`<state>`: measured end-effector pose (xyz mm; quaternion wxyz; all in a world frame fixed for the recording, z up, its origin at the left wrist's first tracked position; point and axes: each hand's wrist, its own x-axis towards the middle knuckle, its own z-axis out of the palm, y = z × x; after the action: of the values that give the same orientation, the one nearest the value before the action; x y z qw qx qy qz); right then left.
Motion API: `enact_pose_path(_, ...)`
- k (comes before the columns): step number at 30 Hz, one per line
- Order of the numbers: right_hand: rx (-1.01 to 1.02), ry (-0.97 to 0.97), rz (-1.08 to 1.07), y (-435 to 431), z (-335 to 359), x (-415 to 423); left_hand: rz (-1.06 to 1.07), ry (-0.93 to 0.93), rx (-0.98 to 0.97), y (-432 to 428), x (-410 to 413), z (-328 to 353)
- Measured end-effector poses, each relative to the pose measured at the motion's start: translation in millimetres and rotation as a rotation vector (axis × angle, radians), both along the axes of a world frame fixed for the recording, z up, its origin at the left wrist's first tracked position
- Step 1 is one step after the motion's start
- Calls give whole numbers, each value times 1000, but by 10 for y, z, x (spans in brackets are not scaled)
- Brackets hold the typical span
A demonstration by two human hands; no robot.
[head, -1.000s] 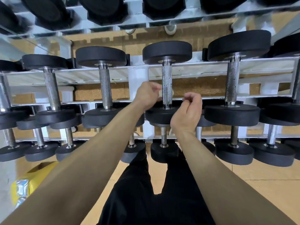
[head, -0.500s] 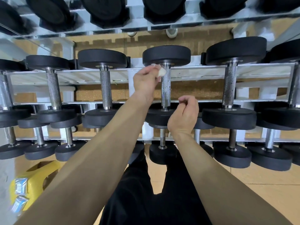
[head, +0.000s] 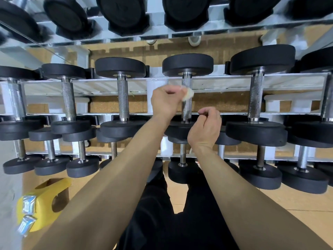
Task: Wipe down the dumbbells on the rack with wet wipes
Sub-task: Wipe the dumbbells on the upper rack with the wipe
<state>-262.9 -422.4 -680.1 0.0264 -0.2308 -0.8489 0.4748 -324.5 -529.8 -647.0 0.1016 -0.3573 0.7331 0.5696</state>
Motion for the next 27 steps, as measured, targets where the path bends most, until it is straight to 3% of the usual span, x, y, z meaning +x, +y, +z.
enact_pose_path(3, 12, -14, 6, 0, 2, 6, 26, 74, -64, 139, -211, -22)
enact_pose_path(6, 22, 3, 25, 1, -3, 8, -170, 28, -220, 220, -139, -75)
enact_pose_path(11, 21, 20, 54, 31, -9, -9, -267, -132, -307, 241, 69, -130)
enact_pose_path(16, -13, -29, 92, 60, 70, 12, -545, -376, -434, 174, 136, 131)
enact_pose_path(20, 52, -331, 356, 231, 227, -128, -507, -165, -384, 273, 308, 393)
enact_pose_path(25, -543, -362, 319, 430, 780, -220, -136, 12, -12, 389, 702, 644)
enact_pose_path(27, -724, -411, 290, 504, 1005, -173, -79, 67, 48, 397, 808, 723)
